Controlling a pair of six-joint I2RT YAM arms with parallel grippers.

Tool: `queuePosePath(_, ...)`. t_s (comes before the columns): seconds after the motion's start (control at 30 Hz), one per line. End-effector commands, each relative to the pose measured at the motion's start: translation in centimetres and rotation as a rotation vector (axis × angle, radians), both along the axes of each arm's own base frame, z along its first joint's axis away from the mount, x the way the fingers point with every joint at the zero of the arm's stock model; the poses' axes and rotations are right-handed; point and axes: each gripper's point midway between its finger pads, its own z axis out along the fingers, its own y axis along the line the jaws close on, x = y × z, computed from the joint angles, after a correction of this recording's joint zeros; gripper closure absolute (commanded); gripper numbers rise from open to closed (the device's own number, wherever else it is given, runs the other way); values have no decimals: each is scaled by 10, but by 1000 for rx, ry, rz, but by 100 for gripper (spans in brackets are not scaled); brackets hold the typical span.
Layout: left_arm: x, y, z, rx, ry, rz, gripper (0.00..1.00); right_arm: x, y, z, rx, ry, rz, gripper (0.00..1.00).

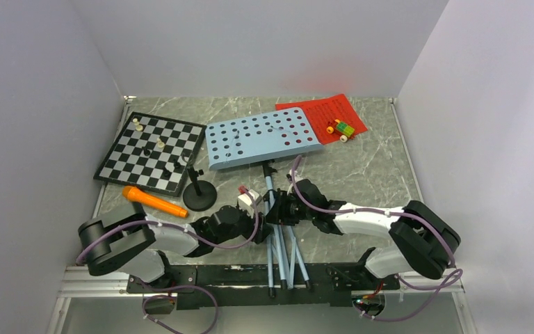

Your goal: Pack up the instrument practice props

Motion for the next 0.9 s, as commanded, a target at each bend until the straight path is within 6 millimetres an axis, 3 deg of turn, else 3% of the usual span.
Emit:
queuePosePath(0.0, 5, 7, 15, -28, -25, 44, 29, -18, -47, -38, -285, -1, 55, 53)
queuePosePath(0.33, 8, -3, 34, -37, -64, 8, 25, 6, -51, 15, -335, -119, 20, 29)
queuePosePath(0.47, 9, -3, 42, -40, -82, 8, 23, 10, -56, 26, -359, -148, 14, 17)
queuePosePath(0.63, 11, -4, 47, -40, -92, 11, 21, 13, -56, 33, -339, -171, -3, 13)
queuePosePath(0.87, 11, -7, 47, -38, -85, 0, 20, 28, -53, 61, -305, -258, -45, 12)
